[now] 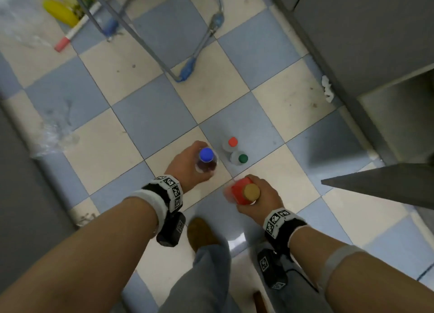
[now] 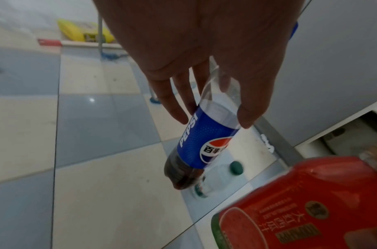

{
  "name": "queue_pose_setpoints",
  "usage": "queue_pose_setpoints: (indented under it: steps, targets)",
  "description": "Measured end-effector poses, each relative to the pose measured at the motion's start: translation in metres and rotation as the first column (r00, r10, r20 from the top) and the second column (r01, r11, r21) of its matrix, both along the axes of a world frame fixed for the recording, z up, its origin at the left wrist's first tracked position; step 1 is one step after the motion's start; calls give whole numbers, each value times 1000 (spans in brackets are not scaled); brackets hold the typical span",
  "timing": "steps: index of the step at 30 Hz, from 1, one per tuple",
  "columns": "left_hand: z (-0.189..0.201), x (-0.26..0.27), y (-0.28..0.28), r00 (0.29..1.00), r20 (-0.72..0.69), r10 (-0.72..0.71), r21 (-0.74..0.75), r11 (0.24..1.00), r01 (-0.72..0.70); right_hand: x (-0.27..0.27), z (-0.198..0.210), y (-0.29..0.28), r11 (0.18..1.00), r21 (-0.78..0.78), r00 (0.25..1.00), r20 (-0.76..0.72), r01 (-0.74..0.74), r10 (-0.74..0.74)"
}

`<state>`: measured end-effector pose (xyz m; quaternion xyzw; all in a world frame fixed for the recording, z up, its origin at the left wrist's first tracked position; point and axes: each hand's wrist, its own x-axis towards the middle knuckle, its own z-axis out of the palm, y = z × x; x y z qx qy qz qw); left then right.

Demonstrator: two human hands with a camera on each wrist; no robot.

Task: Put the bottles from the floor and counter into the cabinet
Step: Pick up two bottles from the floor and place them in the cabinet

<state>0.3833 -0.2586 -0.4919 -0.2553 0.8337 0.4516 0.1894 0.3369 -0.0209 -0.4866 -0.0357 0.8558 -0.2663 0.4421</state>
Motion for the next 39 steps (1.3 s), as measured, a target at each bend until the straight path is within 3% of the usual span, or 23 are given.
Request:
queue_pose_setpoints:
  steps: [4,8,10,13,15,18,24,27,30,34,39]
  targets:
    - [137,-63,4,999,-17,-45,71,996,46,-39,130,9,967,-59,968,-42,246,-249]
    - [245,-157,27,964,-103,-246,14,968,249,-97,224,28,858,-162,854,-113,488,-507]
    - [279,-207,46,932,-138,-334,-33,942,333,-127,253,42,798,-200,788,-150,568,-598]
    - [309,-272,88,887,-178,-425,-104,905,413,-167,263,72,654,-224,630,-176,723,-757]
    - [312,-306,118,874,-188,-449,-121,893,433,-192,261,91,556,-249,523,-190,793,-831]
    - [302,-346,161,852,-216,-477,-15,874,486,-219,257,120,386,-256,343,-196,886,-919]
    - [258,-411,249,736,-276,-617,116,739,663,-259,235,183,82,-288,13,-236,954,-972]
    - [237,-442,296,638,-357,-682,127,641,757,-284,223,214,-42,-351,-148,-279,935,-949]
    - [212,-469,339,531,-440,-724,76,559,826,-306,205,244,-75,-435,-229,-312,897,-922]
    - [184,-507,386,477,-499,-724,23,539,842,-336,180,279,-58,-532,-295,-372,845,-880]
    - [146,-535,433,486,-583,-651,-43,622,782,-383,152,319,9,-549,-277,-437,836,-856]
